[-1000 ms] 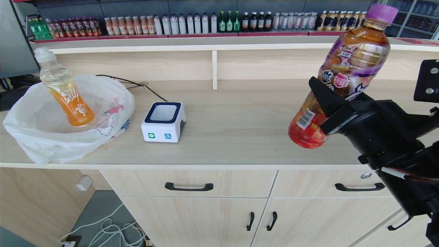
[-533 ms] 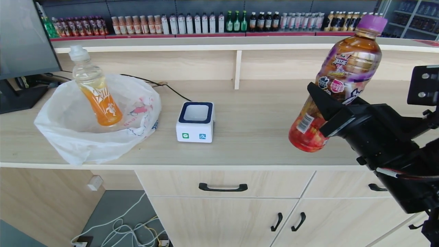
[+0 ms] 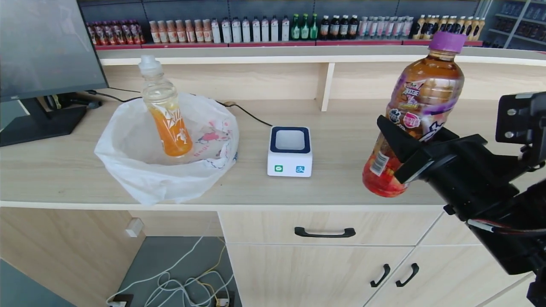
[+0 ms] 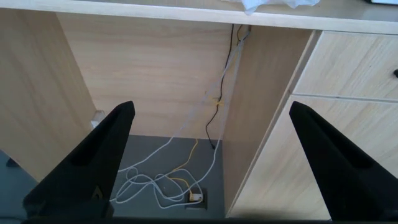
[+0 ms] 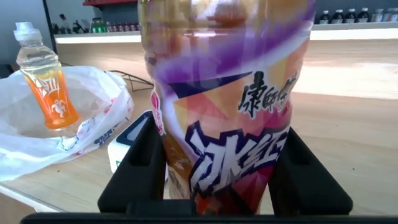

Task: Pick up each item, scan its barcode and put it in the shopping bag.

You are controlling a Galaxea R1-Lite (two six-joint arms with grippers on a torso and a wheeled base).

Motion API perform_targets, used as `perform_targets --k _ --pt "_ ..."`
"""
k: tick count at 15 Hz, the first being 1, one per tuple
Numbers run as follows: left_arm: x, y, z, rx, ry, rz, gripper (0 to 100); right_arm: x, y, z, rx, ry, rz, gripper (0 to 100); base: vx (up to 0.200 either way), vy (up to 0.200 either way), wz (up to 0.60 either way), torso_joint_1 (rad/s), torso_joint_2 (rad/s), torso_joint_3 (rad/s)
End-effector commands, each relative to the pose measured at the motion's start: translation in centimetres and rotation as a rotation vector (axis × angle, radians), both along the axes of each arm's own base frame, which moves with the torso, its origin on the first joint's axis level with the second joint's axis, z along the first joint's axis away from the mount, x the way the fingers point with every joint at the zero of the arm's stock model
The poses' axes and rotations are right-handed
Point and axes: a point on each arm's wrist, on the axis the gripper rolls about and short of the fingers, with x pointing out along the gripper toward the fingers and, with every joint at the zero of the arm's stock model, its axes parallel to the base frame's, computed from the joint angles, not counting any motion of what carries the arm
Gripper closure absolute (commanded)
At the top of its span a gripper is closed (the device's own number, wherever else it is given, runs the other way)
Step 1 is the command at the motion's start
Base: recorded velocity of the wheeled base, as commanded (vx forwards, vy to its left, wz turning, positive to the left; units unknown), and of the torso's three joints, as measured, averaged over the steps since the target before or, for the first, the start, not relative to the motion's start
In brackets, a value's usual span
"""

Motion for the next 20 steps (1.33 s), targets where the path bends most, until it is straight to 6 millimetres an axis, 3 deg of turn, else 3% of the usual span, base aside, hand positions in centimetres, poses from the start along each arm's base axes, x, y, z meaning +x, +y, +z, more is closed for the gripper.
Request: perform_targets --k 1,4,9,13,17,20 --pt "0.0 0.0 0.0 0.000 -0.001 0.000 0 0.8 0.6 0.3 -0.005 -0.018 -0.006 100 0.000 0.200 0.00 0.007 0.01 0.007" --pt "0.0 0.0 0.0 0.000 -0.001 0.000 0 2.6 1.4 1.6 -0.158 -0.168 0.041 100 0.000 0.200 0.00 -0.001 0.00 0.002" --pt "0.0 0.0 0.0 0.015 -0.001 0.000 0 5.1 0.3 0.3 -0.303 -0.225 0.022 100 0.000 0.200 0.00 0.004 0.00 0.003" --pt "0.0 0.0 0.0 0.021 -0.001 0.000 0 7.0 -0.1 0.2 -0.397 -0.288 0.022 100 0.000 0.000 0.00 0.000 0.00 0.000" --pt "0.0 0.0 0.0 0.021 -0.001 0.000 0 9.4 0.2 1.7 -0.483 -0.458 0.075 100 0.000 0.000 0.00 0.000 0.00 0.000" --pt "0.0 0.0 0.0 0.015 0.001 0.000 0 10.1 -1.0 1.4 -0.540 -0.486 0.094 100 0.000 0.000 0.00 0.000 0.00 0.000"
